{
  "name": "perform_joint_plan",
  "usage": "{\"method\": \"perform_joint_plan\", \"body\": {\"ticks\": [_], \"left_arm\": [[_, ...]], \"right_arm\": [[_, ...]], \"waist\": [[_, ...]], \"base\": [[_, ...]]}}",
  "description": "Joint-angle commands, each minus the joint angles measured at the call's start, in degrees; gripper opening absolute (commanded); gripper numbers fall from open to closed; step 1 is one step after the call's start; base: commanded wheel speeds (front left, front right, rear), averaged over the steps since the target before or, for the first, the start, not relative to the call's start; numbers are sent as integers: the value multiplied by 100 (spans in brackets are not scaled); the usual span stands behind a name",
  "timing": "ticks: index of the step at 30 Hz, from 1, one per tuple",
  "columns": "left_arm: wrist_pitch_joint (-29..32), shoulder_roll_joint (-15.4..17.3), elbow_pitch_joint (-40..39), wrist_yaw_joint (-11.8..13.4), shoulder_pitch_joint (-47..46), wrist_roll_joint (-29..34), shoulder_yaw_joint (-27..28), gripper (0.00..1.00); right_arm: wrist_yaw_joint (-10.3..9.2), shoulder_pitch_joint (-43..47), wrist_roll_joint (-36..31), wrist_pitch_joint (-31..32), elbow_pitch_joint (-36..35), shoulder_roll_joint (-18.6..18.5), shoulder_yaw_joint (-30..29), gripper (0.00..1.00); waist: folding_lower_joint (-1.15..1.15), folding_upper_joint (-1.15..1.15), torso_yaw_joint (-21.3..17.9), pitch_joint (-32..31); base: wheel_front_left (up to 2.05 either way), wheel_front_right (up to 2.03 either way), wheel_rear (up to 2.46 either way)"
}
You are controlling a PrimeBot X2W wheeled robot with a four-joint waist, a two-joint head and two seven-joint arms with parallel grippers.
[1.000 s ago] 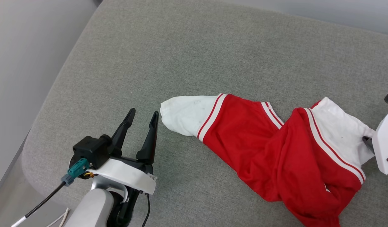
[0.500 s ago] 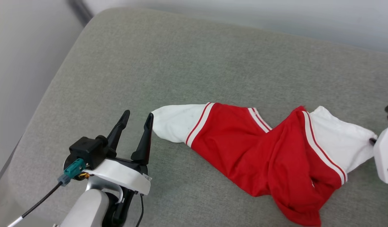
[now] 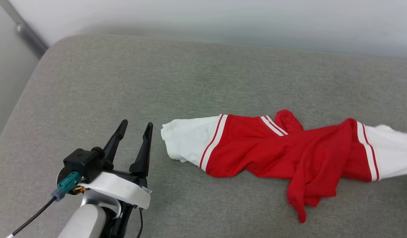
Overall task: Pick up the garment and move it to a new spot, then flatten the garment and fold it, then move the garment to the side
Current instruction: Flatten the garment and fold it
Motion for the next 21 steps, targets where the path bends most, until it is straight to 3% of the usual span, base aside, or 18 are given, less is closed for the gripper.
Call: {"method": "perform_joint_plan", "body": {"ticks": [1,5,9,10,12,16,21], "left_arm": [[14,13,-42,19,-8,-5,4,100],[71,50,-57,26,-62,-8,-9,100],[100,100,-32,31,-116,35,-43,100],[95,87,-31,33,-121,19,-44,100],[101,99,-13,31,-123,12,-47,100],[77,123,12,20,-84,-30,-21,100],[73,182,0,8,11,-107,32,100]], "right_arm": [[-6,204,-66,-44,15,127,-172,0],[-6,684,-310,-155,167,408,-559,0],[-6,955,-524,-237,354,687,-579,0],[-6,956,-517,-256,409,791,-617,6],[-6,909,-616,-326,517,950,-704,100],[-5,695,-798,-591,466,1290,-696,100],[-5,636,-864,-995,-179,1676,-849,100]], "waist": [[0,0,-169,50],[0,0,-347,121],[0,0,-489,173],[0,0,-519,175],[0,0,-573,171],[0,0,-691,95],[0,0,-818,-70]], "base": [[0,0,0],[0,0,0],[0,0,0],[0,0,0],[0,0,0],[0,0,0],[0,0,0]]}}
